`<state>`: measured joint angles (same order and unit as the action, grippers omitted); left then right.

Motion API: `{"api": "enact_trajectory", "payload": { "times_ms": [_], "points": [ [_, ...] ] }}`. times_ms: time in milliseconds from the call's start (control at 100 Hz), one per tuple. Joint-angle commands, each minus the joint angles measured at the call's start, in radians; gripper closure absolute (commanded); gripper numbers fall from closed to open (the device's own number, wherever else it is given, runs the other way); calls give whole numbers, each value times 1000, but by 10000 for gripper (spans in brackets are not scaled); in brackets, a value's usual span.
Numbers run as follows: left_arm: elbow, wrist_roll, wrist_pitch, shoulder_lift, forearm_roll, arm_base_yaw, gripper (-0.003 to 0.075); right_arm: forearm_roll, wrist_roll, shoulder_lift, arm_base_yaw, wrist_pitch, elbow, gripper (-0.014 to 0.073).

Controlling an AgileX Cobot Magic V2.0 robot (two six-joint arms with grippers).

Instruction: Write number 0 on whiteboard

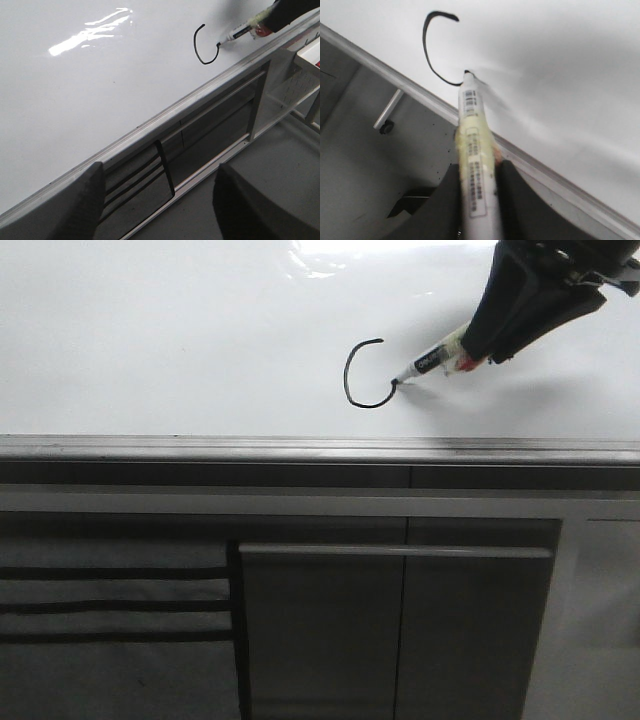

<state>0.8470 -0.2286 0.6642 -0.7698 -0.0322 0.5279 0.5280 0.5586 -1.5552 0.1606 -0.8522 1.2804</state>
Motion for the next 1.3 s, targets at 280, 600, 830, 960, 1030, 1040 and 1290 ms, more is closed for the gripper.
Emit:
{"api": "enact_trajectory", "payload": {
  "times_ms": [280, 600, 830, 960, 1030, 1040, 1290],
  "points": [
    [28, 10, -78, 6, -11, -1, 292, 31, -1, 43, -10, 113, 82, 569],
    [28, 10, -78, 6, -11, -1, 292, 69, 7, 43, -6, 100, 90, 569],
    [33, -28, -74, -12, -11, -1, 292, 71, 39, 139, -3, 23, 77, 569],
    [59, -156, -65, -79, -101, 3, 292, 79, 149, 239, 42, -11, 3, 569],
    [88, -266, -36, -132, -178, 26, 292, 79, 266, 279, 87, -48, -28, 569],
    [95, -276, -32, -137, -184, 33, 292, 79, 286, 283, 96, -60, -30, 569],
    [188, -475, 91, -306, -208, 163, 292, 77, 405, 312, 192, -280, -35, 569]
  ]
}}
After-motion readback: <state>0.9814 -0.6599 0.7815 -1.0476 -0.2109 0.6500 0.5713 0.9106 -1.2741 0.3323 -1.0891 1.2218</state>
